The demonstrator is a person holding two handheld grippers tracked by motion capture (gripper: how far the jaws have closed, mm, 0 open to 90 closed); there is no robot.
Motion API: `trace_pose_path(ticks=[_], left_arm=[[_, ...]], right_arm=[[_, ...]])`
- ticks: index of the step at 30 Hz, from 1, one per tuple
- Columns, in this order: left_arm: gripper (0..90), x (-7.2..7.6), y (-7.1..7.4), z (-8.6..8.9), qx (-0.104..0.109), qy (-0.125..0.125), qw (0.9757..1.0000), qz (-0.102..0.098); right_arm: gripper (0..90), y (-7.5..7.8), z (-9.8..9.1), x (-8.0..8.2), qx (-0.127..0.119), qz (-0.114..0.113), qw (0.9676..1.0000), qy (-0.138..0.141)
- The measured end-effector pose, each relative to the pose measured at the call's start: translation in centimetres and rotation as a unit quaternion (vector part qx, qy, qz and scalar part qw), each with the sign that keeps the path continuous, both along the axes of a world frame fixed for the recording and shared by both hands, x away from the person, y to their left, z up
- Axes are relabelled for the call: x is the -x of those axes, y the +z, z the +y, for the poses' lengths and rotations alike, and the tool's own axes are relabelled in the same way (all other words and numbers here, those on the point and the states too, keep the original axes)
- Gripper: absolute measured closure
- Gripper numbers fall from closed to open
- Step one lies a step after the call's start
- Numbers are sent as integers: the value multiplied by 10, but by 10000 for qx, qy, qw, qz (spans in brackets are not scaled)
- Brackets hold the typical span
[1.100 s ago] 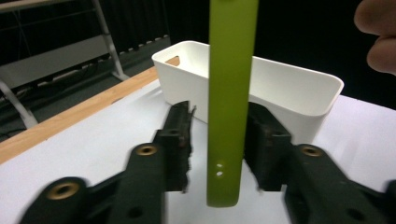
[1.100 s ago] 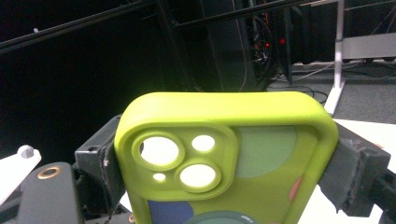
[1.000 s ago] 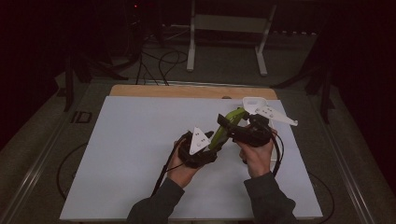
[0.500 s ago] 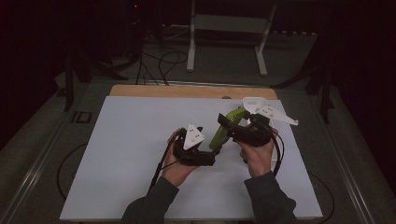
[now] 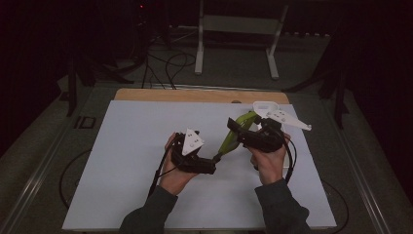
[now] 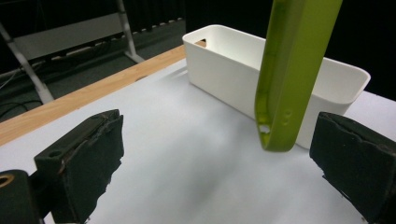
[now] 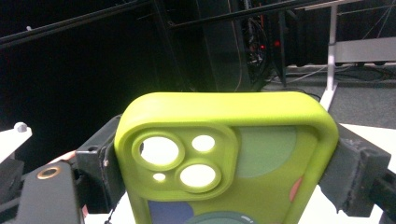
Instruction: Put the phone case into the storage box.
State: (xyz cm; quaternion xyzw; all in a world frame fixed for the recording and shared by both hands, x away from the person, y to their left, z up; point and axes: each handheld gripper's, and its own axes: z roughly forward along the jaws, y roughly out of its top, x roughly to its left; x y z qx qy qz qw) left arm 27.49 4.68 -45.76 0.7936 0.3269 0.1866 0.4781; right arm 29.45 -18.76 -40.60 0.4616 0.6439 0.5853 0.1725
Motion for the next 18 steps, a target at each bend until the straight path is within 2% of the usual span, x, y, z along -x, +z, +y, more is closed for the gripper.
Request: trace_pose_path(ticks=[18], left_arm=[[29,2,-1,26,-42,92,9999,53]], right_arm=[[155,4,-4,-4,97,-19,9999,-108]])
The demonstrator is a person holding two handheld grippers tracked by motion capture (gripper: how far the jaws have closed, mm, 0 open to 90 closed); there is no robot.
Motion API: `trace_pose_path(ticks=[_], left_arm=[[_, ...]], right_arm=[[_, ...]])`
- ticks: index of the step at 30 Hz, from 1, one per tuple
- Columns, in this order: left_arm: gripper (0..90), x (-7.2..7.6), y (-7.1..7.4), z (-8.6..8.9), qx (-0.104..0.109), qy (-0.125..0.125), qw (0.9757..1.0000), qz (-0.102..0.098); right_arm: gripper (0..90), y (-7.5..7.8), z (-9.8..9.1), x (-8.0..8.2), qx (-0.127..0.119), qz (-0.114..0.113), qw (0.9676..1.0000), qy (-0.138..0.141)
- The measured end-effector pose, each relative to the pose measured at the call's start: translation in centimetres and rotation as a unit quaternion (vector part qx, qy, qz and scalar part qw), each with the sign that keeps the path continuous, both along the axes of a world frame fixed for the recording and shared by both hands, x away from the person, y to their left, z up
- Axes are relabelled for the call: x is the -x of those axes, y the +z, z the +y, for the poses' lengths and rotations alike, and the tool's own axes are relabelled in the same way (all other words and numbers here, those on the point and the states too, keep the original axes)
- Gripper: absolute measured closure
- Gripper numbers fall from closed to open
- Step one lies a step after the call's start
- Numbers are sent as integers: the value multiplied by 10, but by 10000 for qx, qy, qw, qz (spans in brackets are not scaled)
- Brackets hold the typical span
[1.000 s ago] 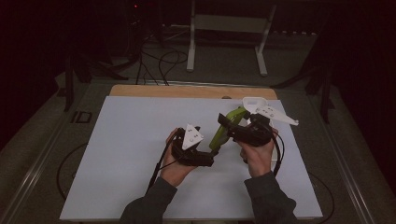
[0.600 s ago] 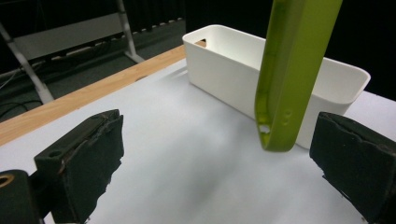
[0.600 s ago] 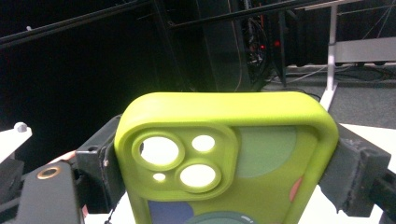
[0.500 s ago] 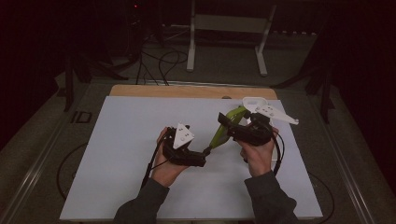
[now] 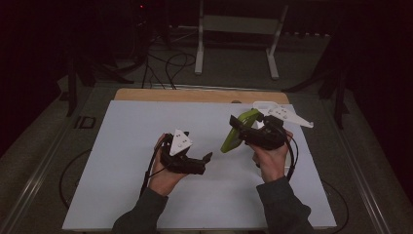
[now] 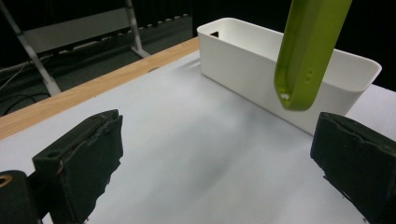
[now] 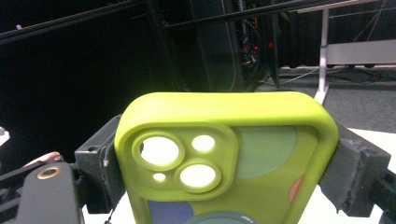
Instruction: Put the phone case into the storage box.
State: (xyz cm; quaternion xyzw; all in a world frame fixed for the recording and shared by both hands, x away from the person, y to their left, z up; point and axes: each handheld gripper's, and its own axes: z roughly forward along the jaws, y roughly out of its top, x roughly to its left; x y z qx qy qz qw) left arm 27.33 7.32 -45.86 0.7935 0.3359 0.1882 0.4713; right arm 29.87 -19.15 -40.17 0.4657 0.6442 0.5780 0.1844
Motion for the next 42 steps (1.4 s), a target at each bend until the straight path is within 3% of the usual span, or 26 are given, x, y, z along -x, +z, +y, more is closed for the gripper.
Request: trace_pose_path(ticks=[17,30,42], left_arm=[[19,3,-1,22,55,88,9999,37],[2,4,-3,38,83,191,9997,108],[1,9,-6,53,156,263,9995,35]], right_arm=[[156,6,-3,-6,98,-43,9999,-99],[156,12,-4,-15,318,-61,9993,-194],[156,11,-8,-23,387,-37,9988,-295]])
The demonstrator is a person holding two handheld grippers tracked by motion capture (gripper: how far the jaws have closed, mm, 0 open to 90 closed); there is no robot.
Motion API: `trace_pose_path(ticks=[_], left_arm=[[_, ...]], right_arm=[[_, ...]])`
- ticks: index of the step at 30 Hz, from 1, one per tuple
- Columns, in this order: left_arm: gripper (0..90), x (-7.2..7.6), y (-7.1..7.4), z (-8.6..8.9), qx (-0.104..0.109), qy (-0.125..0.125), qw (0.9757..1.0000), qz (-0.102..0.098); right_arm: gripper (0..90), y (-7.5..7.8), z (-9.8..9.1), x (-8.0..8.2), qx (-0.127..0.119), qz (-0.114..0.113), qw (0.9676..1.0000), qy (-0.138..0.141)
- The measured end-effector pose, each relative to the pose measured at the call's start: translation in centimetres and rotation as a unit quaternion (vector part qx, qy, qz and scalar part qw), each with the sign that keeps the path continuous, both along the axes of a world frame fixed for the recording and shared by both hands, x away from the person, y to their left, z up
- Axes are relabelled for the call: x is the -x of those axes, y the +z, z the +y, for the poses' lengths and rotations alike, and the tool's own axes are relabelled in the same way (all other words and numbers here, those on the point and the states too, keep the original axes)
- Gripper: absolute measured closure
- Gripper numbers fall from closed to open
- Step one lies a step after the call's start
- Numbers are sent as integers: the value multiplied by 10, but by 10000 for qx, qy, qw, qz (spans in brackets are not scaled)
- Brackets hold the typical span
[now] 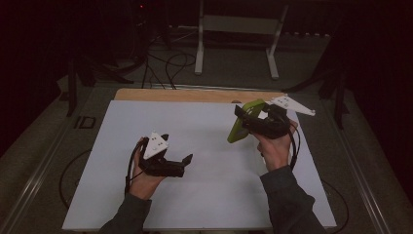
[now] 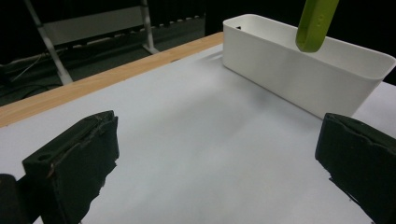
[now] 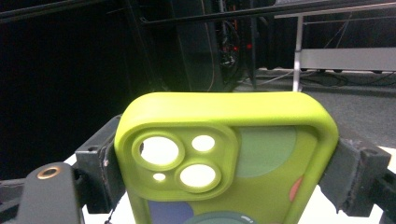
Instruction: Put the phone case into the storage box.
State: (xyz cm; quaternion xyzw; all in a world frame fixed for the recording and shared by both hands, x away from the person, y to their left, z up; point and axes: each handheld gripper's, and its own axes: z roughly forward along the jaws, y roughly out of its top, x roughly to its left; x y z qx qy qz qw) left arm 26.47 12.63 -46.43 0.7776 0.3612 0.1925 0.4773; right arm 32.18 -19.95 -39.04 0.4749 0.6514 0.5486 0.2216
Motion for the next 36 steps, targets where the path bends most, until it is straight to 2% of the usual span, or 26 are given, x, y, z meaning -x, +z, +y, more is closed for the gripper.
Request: trace_pose_path(ticks=[15,24,36], left_arm=[[0,8,-12,25,-136,80,9999,17],[0,15,-19,39,-166,96,9998,-99],[0,23,-30,58,-253,172,9995,-89]], right_arm=[[156,-1,-1,-9,201,10,9998,-61],[156,0,-5,-14,287,-9,9995,-145],[156,1,-9,-20,394,-25,9989,-244]])
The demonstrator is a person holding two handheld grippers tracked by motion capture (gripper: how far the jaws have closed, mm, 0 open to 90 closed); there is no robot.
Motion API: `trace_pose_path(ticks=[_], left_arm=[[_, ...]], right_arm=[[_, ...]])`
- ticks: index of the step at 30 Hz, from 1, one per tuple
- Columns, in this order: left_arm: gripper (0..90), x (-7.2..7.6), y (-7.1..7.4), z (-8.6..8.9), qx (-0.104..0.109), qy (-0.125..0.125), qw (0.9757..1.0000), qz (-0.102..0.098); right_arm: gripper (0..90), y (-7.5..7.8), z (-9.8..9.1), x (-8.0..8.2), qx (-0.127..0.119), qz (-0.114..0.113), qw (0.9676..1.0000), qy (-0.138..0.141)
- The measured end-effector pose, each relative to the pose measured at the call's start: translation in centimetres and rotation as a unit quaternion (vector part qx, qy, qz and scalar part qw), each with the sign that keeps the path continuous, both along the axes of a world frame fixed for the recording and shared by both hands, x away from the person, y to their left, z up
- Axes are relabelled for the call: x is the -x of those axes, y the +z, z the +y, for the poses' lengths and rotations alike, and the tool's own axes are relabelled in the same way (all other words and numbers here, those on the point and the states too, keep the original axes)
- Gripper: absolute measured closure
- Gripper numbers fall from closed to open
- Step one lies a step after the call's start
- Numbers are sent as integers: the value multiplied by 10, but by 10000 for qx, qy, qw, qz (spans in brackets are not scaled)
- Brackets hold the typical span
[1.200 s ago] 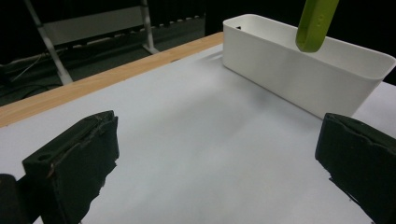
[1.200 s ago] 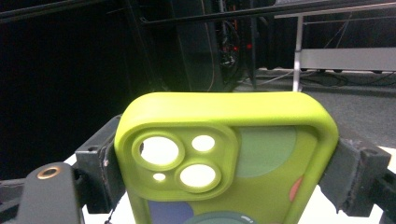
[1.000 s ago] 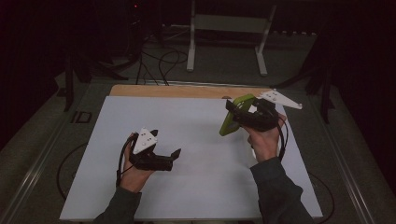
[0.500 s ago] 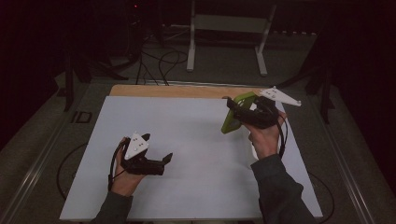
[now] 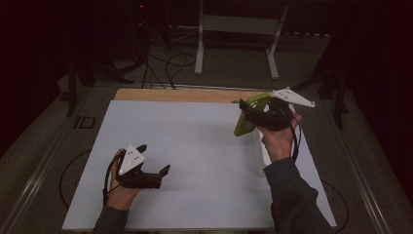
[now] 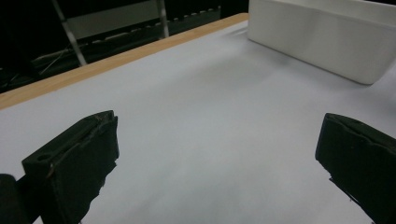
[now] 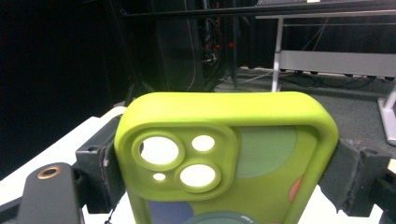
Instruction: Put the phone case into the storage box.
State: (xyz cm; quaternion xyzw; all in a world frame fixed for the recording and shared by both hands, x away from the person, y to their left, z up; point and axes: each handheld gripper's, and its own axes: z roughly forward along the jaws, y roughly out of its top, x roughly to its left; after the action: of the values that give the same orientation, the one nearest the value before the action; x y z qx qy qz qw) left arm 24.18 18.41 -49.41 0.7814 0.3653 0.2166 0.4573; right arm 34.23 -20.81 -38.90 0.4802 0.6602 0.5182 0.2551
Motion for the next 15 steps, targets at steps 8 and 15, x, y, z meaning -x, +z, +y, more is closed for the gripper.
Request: trace_pose_path(ticks=[8,15], left_arm=[[0,3,-5,6,54,12,10000,8],[0,7,-11,12,78,37,10000,30]], right_arm=[[156,0,-5,-4,6,22,9999,-114],[156,1,-11,-7,-18,32,9997,-222]])
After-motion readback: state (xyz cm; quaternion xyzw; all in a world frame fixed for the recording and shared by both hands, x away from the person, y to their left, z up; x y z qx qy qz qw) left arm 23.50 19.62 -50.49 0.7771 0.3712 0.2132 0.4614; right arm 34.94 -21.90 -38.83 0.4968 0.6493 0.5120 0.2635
